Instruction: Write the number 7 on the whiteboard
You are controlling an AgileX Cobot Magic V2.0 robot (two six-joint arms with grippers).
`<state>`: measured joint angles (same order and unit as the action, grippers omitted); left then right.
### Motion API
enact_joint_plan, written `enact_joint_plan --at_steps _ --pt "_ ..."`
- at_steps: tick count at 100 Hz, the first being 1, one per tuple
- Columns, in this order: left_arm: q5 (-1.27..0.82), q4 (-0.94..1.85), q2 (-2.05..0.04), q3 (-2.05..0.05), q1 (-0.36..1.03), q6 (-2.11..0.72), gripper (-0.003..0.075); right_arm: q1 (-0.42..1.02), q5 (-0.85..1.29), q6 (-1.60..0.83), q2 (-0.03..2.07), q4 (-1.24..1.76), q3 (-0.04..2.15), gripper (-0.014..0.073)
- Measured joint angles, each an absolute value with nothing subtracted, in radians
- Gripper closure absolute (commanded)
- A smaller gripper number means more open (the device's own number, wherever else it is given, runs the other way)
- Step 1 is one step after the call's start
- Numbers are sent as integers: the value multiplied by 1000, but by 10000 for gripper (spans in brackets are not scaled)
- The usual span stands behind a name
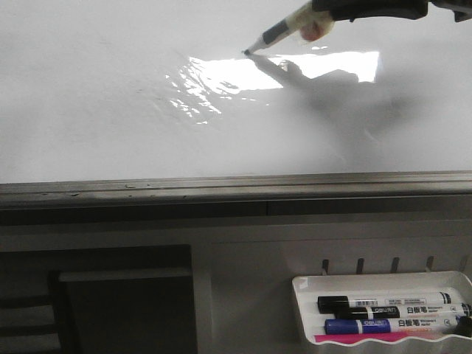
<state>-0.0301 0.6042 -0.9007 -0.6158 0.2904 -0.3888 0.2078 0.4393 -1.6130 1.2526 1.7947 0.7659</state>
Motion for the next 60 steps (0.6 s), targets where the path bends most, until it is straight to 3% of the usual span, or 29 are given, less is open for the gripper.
enact_joint_plan --at_steps 28,60 --pt "-28 604 -901 -616 290 -389 231 196 347 -1613 1174 1795 717 657" --pt "-28 604 -901 -616 290 -389 231 183 385 -1586 1170 1789 689 657"
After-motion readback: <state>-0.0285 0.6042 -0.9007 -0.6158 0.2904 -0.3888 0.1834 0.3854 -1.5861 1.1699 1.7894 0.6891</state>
